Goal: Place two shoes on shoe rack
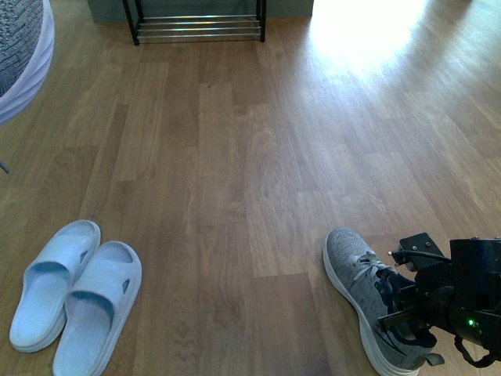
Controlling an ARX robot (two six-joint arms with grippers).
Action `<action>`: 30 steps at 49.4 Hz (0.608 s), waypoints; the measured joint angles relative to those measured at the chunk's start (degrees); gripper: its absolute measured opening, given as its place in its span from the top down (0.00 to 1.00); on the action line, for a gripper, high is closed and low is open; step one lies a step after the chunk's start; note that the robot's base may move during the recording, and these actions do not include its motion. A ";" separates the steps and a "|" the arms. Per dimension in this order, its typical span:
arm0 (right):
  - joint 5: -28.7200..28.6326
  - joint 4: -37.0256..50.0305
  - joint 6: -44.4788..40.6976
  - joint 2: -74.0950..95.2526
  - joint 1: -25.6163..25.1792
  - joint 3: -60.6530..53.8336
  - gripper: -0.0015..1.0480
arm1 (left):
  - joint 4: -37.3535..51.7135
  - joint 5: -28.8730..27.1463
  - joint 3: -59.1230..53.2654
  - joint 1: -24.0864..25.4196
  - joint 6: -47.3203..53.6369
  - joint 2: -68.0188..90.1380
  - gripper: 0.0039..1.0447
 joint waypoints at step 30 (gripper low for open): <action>-4.35 1.81 1.18 -27.71 0.24 -19.67 0.99 | 0.00 0.00 0.00 0.00 0.00 0.00 0.99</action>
